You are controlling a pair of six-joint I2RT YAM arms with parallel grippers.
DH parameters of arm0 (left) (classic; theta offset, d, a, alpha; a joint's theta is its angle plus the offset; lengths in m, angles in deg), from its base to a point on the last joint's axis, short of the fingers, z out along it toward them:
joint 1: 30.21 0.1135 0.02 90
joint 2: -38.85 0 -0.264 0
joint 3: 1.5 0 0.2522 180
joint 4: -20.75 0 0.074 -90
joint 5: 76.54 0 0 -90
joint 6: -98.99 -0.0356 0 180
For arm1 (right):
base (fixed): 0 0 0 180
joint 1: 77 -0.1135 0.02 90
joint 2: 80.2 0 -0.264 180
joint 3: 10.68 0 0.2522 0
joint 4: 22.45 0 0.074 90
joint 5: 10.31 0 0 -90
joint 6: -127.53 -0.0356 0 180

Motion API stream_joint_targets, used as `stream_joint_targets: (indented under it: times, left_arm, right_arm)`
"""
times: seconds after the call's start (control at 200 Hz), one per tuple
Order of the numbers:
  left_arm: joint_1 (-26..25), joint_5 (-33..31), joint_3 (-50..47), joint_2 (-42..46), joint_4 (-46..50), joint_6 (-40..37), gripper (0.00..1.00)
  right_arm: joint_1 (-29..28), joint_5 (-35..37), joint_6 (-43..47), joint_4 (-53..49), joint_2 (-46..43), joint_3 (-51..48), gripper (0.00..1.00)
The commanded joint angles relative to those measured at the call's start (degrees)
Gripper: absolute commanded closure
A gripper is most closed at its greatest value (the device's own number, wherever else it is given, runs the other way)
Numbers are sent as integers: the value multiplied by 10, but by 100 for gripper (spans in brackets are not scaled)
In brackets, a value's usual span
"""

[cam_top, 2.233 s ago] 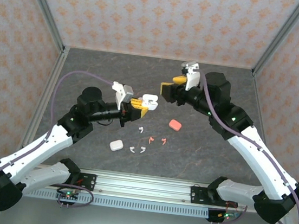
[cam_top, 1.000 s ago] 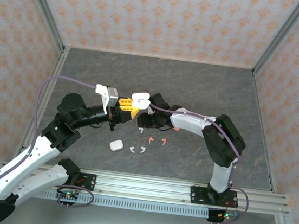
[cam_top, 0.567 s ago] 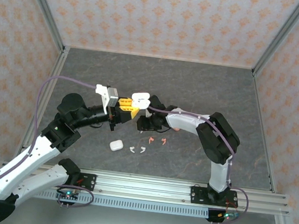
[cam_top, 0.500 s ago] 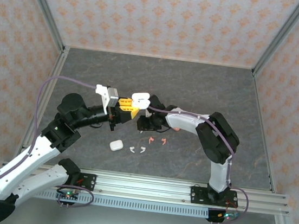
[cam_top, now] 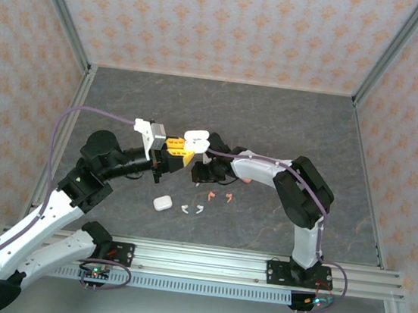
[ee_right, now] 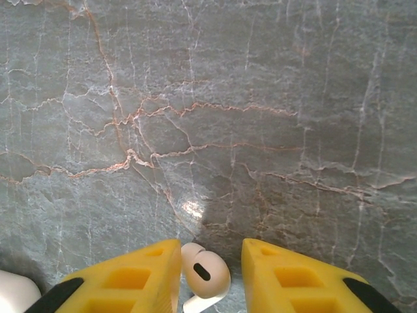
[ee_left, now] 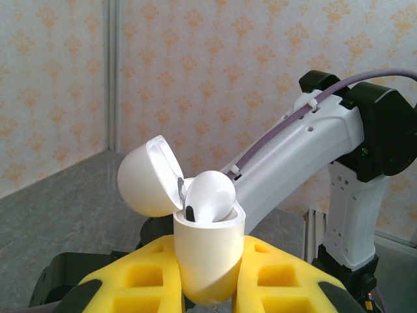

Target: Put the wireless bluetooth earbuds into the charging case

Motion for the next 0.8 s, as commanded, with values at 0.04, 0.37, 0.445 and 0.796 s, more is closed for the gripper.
stream_joint_targets:
  times: [0.04,0.37,0.445,0.796]
  left_arm:
    - [-3,-9,20,5,0,-13,100]
    - [-4,-10,23,0,2,-13,100]
    - [-3,-10,23,-2,2,-12,100]
    - [-3,-9,24,-4,2,-11,100]
  right_arm:
    - [-7,-13,10,-37,-1,3,70]
    - [-8,-28,1,-11,-27,-11,63]
    - [-8,-29,1,-12,-28,-6,61]
    - [-12,-12,9,-27,-12,-4,63]
